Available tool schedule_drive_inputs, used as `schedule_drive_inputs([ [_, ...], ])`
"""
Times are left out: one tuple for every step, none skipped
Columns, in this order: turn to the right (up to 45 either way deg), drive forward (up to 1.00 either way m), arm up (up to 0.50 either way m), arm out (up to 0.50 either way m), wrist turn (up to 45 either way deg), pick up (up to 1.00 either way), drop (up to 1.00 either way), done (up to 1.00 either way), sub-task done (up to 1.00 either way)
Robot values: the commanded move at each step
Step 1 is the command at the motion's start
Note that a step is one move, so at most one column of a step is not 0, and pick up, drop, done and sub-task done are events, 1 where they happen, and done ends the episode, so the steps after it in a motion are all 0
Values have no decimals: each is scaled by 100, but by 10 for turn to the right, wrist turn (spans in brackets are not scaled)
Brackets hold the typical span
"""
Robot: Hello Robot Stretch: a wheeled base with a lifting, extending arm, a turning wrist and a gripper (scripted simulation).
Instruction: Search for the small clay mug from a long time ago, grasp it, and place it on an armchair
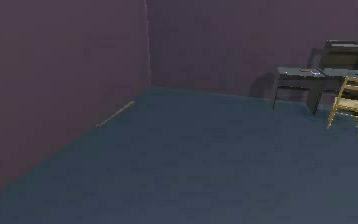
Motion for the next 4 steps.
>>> schedule_drive_inputs([
  [0, 10, 0, 0, 0, 0, 0, 0, 0],
  [450, 0, 0, 0, 0, 0, 0, 0, 0],
  [150, 0, 0, 0, 0, 0, 0, 0, 0],
  [0, 35, 0, 0, 0, 0, 0, 0, 0],
])
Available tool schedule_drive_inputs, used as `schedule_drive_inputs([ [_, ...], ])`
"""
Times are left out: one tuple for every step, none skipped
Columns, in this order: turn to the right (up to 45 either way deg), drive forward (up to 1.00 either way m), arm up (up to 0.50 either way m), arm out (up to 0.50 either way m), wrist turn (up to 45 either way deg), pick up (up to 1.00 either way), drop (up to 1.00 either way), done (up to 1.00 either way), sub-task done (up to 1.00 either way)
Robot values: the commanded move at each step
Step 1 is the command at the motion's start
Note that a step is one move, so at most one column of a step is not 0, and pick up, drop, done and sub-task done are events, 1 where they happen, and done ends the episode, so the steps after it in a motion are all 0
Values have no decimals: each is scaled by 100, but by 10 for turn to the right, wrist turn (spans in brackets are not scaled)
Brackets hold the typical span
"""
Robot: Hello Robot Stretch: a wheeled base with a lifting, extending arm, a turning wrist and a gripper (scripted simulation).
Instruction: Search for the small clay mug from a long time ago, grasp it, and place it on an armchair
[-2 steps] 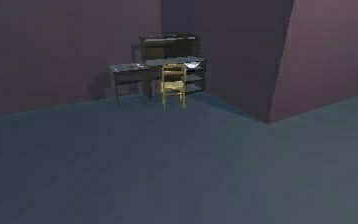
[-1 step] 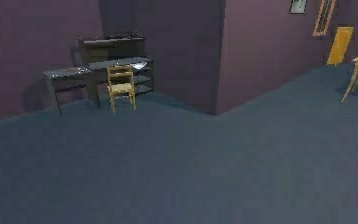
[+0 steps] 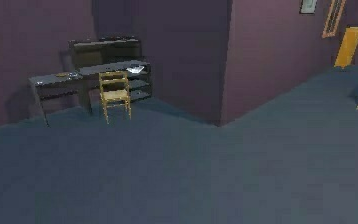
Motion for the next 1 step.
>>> schedule_drive_inputs([
  [330, 0, 0, 0, 0, 0, 0, 0, 0],
])
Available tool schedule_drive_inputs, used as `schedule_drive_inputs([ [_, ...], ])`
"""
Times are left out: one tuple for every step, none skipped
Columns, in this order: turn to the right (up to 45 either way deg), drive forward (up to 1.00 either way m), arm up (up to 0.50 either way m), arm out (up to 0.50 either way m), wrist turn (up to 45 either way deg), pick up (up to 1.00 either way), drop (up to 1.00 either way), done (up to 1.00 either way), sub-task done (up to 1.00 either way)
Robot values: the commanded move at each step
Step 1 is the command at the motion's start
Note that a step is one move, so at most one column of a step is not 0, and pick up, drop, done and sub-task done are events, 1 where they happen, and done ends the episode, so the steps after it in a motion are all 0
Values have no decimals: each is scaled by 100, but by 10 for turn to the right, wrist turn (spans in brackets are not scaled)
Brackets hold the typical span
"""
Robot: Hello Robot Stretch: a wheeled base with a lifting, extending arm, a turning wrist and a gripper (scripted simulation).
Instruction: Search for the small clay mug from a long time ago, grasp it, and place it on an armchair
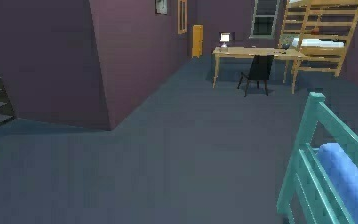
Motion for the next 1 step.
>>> schedule_drive_inputs([
  [0, 100, 0, 0, 0, 0, 0, 0, 0],
])
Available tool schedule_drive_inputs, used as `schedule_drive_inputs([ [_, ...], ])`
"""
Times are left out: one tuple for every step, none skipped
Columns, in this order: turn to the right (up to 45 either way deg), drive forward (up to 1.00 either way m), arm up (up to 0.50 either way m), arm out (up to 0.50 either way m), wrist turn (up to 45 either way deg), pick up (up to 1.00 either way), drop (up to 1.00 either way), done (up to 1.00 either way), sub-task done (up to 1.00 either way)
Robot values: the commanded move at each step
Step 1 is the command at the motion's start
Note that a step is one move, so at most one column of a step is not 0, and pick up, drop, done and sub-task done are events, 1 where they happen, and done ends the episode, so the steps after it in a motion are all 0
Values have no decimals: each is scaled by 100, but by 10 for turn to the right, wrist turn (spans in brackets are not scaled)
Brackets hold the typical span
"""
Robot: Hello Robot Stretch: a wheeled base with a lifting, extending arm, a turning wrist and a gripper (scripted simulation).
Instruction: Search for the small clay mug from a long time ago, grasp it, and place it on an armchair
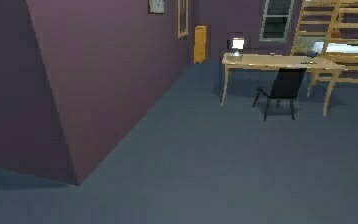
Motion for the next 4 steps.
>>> schedule_drive_inputs([
  [0, 100, 0, 0, 0, 0, 0, 0, 0],
  [0, 100, 0, 0, 0, 0, 0, 0, 0],
  [0, 100, 0, 0, 0, 0, 0, 0, 0],
  [0, 35, 0, 0, 0, 0, 0, 0, 0],
])
